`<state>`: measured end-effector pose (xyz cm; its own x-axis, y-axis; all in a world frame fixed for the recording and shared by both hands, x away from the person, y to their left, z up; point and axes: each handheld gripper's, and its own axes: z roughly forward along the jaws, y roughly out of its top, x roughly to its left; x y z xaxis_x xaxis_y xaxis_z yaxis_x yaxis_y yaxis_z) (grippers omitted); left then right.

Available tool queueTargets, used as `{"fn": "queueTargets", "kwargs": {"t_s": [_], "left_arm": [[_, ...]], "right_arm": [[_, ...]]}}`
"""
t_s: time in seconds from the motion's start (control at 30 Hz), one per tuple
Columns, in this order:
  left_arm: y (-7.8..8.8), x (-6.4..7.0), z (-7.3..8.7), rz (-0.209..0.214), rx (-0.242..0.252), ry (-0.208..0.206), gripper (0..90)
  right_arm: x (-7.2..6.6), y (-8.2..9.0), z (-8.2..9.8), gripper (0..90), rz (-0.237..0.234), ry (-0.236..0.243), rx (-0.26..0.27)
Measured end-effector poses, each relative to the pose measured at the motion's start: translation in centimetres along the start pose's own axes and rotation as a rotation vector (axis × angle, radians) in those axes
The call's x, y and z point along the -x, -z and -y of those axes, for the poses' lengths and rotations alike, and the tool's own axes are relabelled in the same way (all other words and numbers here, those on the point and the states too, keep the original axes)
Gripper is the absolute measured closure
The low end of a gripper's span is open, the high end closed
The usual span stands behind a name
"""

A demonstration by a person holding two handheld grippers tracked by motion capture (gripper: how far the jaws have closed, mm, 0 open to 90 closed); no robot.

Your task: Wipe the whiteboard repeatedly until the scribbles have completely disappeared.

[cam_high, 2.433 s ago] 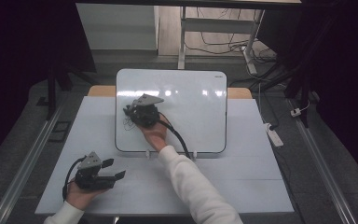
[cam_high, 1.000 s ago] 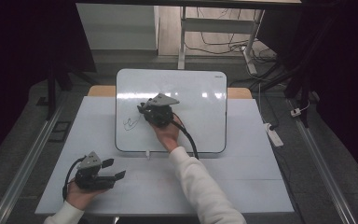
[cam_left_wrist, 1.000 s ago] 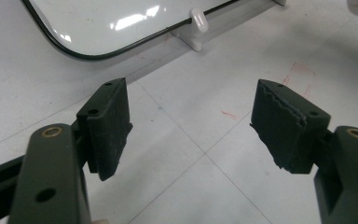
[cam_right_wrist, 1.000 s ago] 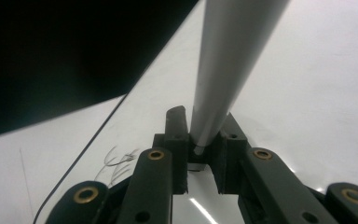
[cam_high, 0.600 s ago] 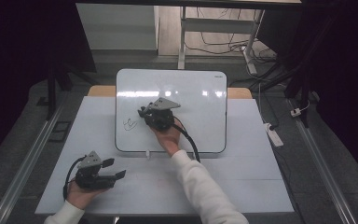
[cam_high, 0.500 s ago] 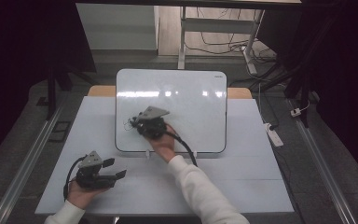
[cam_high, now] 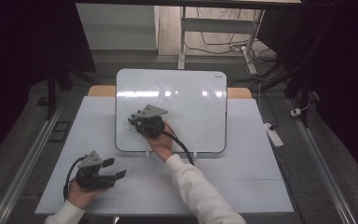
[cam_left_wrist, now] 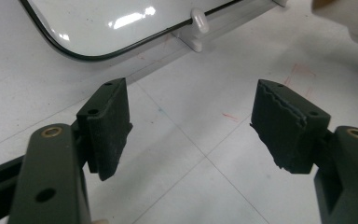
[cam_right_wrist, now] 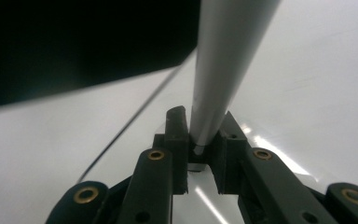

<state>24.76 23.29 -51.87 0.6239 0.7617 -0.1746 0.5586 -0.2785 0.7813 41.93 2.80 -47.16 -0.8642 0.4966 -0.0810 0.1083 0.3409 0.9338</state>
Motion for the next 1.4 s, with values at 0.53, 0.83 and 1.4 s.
{"fn": "queueTargets", "kwargs": {"t_s": [0.53, 0.83, 1.4], "left_arm": [[-0.1, -0.2, 0.0, 0.001, -0.003, 0.003, 28.4], [0.0, -0.2, 0.1, 0.001, 0.000, 0.002, 28.4], [0.1, -0.2, 0.1, 0.000, 0.002, 0.004, 28.4]], "right_arm": [[-2.0, -1.8, -0.3, 78.6, -0.052, 0.059, -0.046], [-1.9, -2.6, -1.2, 78.5, -0.036, 0.072, -0.039], [-1.7, -1.9, -0.7, 78.5, -0.032, 0.058, -0.049]]}}
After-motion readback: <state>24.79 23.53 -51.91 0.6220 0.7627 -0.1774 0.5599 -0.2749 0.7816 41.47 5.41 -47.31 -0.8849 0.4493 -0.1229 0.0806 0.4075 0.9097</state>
